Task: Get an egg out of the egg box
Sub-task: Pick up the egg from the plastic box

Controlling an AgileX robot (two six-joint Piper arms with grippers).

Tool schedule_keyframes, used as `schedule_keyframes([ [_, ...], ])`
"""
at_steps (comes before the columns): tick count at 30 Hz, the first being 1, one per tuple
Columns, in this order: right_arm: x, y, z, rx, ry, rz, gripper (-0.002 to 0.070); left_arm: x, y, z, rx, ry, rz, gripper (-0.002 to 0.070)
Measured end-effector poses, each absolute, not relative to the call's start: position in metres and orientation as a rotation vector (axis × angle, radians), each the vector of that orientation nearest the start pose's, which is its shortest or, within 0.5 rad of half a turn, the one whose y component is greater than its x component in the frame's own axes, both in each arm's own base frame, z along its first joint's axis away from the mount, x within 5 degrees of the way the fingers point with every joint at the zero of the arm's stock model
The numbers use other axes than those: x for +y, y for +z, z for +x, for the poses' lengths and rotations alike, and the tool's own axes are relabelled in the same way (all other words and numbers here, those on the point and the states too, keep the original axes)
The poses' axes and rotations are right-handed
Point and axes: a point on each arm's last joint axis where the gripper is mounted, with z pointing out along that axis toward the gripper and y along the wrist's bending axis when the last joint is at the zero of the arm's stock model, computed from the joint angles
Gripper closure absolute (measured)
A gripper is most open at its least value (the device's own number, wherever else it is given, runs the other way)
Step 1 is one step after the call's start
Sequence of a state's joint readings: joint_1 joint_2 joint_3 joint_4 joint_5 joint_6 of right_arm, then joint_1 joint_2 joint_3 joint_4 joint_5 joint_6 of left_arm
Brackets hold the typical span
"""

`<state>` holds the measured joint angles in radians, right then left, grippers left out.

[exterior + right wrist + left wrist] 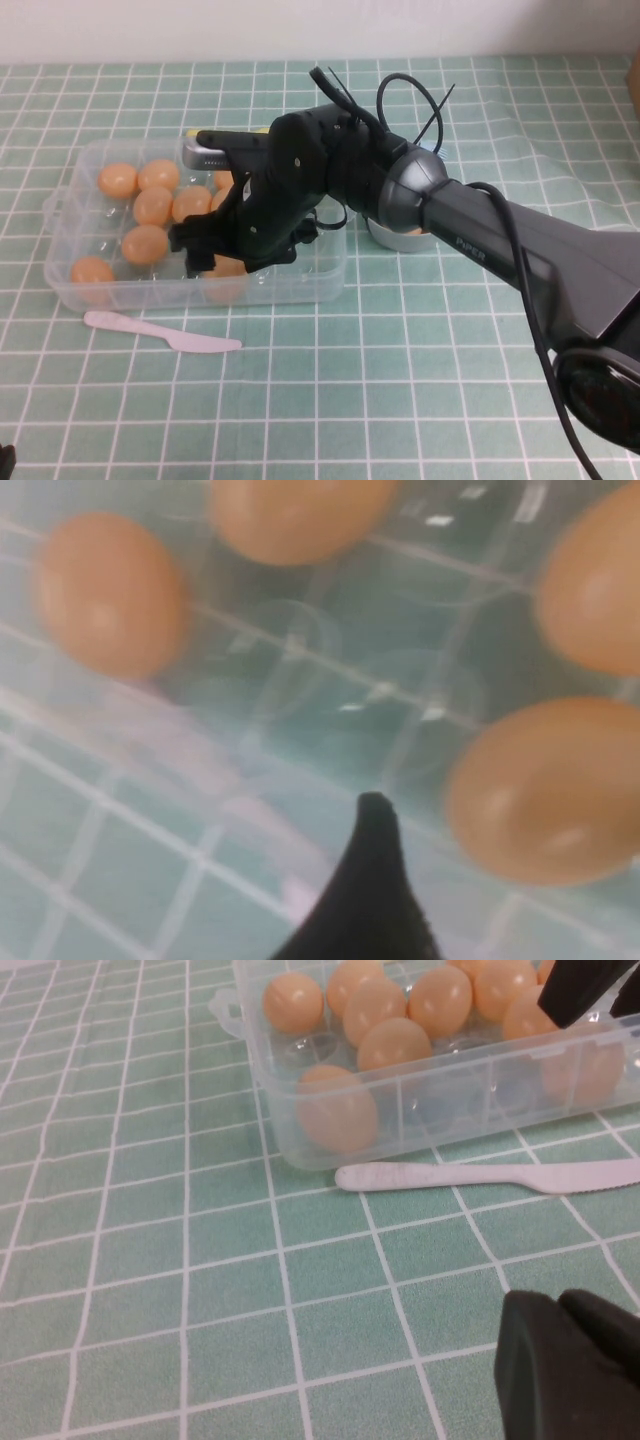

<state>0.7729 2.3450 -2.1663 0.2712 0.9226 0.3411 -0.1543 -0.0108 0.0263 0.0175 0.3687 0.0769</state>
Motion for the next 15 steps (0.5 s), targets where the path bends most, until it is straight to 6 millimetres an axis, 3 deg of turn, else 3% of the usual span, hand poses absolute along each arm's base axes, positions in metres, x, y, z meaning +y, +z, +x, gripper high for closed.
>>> schedule_keyframes([
  [6,0.3762,0.2138,0.3665,2.699,0.602,-0.488,0.0146,-0.0075,0.1717,0.0522,1.854,-0.036,0.226,0.0678],
  [15,0.3772,0.2158,0.3662,2.701,0.618,-0.485,0.0146,-0.0075,0.1717,0.0522,1.854,-0.036,0.226,0.0678],
])
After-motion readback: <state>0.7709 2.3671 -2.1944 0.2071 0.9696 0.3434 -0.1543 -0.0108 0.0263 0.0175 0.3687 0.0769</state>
